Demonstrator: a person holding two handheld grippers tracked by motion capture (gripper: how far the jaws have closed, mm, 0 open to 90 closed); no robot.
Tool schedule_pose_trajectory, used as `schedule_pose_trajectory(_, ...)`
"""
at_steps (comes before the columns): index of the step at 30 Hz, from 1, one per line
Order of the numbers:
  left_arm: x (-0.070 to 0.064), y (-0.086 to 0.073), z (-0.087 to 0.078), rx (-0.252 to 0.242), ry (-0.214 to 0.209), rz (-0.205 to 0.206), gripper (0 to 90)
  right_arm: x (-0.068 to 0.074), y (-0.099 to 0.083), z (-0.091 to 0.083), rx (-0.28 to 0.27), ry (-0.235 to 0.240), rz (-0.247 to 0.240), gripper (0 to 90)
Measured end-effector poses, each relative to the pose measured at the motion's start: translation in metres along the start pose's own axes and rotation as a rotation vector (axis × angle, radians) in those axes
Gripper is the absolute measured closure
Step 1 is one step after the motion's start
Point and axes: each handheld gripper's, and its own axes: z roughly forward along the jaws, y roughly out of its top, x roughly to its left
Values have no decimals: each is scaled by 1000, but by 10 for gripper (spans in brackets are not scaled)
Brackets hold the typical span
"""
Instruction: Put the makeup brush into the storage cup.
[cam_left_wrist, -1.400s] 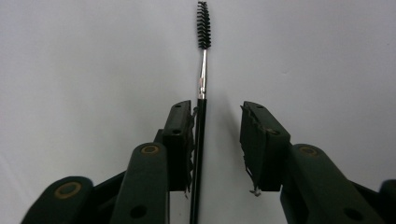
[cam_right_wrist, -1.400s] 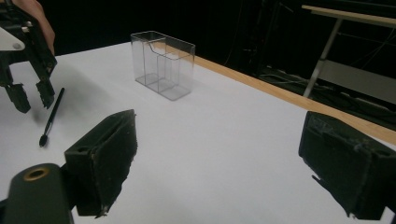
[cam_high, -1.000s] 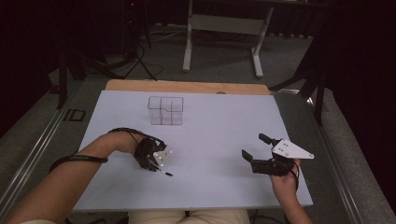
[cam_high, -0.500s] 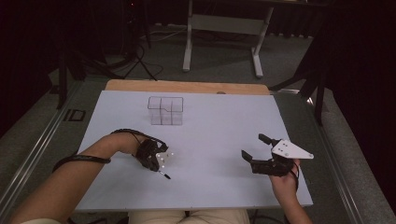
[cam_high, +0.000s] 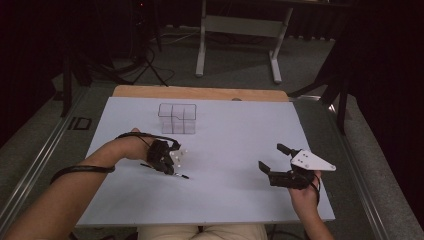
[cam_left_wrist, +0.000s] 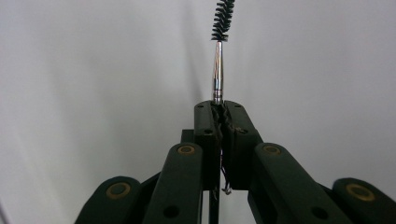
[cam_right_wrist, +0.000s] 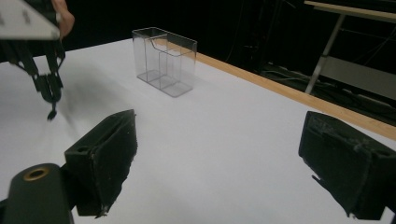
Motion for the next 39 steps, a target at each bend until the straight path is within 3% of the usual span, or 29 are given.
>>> schedule_pose_trajectory(4, -1, -3, -13, -56, 28, -107, 863, 0, 0, 0, -1, 1, 2, 115)
schedule_pose_trajectory(9, -5, -10, -23, -125, 64, -156, 863, 0, 0, 0, 1, 1, 3, 116)
schedule_pose_trajectory(13, -8, -14, -31, -194, 73, -234, 863, 1, 0, 0, -1, 4, -2, 116)
schedule_pose_trajectory(16, -13, -17, -37, -211, 95, -241, 863, 1, 1, -1, -5, 4, -1, 116)
schedule_pose_trajectory(24, -17, -24, -46, -256, 128, -330, 863, 2, 1, -1, -5, 3, -4, 116)
schedule_pose_trajectory(31, -16, -26, -47, -274, 184, -403, 863, 2, 0, -1, -3, 4, -2, 116)
schedule_pose_trajectory(37, -16, -31, -53, -340, 223, -465, 863, 2, 1, -1, -4, 2, -3, 116)
schedule_pose_trajectory(39, -16, -32, -55, -355, 254, -487, 864, 3, 1, -2, -6, 1, -4, 116)
